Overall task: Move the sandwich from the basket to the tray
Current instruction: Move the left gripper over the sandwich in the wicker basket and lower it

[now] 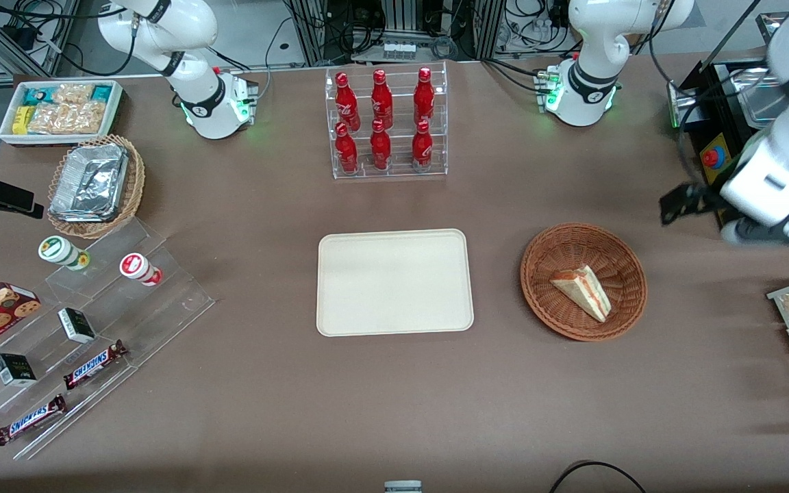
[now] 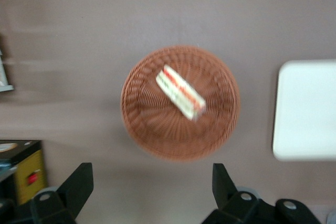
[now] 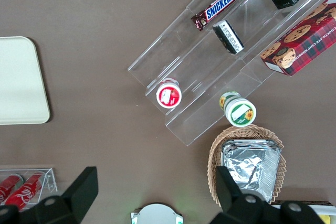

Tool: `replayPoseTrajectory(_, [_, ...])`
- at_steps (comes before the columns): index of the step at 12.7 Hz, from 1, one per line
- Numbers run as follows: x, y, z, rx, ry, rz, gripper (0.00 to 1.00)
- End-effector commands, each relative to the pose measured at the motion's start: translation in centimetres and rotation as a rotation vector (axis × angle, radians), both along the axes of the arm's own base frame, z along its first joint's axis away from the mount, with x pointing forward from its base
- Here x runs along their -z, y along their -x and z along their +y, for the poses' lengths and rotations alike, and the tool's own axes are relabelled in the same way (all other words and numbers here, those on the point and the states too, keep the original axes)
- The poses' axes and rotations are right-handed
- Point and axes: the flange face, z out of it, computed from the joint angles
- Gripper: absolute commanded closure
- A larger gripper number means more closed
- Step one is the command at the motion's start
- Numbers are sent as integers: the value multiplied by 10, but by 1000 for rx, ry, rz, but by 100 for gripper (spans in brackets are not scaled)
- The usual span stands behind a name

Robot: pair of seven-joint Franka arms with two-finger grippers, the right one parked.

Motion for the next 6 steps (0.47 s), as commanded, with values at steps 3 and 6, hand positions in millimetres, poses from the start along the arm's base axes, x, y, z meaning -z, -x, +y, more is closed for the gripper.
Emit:
replayPoseTrajectory(3, [95,22,-33,-387,0,-43,0])
replayPoseTrajectory(6, [141,36,-45,-576,14,-73,0])
